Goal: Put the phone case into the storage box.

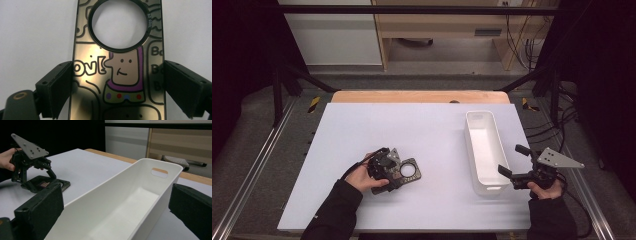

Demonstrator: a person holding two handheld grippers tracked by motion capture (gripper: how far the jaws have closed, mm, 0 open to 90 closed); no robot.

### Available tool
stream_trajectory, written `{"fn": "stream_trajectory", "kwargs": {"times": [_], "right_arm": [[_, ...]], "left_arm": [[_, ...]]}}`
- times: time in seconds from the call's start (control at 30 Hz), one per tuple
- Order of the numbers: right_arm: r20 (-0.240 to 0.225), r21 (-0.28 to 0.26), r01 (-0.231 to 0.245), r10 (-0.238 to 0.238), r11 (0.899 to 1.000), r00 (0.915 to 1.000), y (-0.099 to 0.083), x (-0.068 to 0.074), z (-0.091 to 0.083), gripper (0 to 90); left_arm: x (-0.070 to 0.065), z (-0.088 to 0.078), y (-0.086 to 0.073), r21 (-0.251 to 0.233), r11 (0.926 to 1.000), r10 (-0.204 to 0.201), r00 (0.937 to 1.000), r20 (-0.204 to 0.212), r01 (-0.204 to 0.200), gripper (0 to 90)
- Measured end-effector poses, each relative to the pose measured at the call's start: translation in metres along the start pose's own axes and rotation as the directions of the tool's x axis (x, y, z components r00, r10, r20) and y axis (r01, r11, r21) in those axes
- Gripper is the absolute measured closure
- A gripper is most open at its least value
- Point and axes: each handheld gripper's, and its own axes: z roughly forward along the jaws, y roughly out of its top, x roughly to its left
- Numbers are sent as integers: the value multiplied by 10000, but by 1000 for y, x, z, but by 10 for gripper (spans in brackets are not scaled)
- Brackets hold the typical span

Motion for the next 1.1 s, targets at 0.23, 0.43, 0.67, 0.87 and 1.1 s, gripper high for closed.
{"fn": "stream_trajectory", "kwargs": {"times": [0.23, 0.43, 0.67, 0.87, 1.1], "right_arm": [[-37, -31, -34, 33, 10000, 10000, 0, 0, 0, 4], [-39, -64, 29, -30, 10000, 10000, 1, 0, -1, 4], [-36, -46, 84, -84, 10000, 10000, 1, 0, -1, 4], [-68, -33, 126, -127, 9999, 9999, 2, 2, -1, 4], [-109, -73, 244, -245, 9997, 9996, 6, 5, -2, 4]], "left_arm": [[-1, -4, 1, -133, 9998, -123, 9999, 38, 124, 114], [-3, -14, 2, -547, 9984, -114, 9999, -88, 109, 114], [-9, -24, 4, -998, 9949, -127, 9997, -200, 107, 114], [-12, -32, 6, -1242, 9923, -75, 9994, -345, 32, 114], [-20, -44, 9, -1584, 9872, 105, 9983, -575, -195, 114]]}}
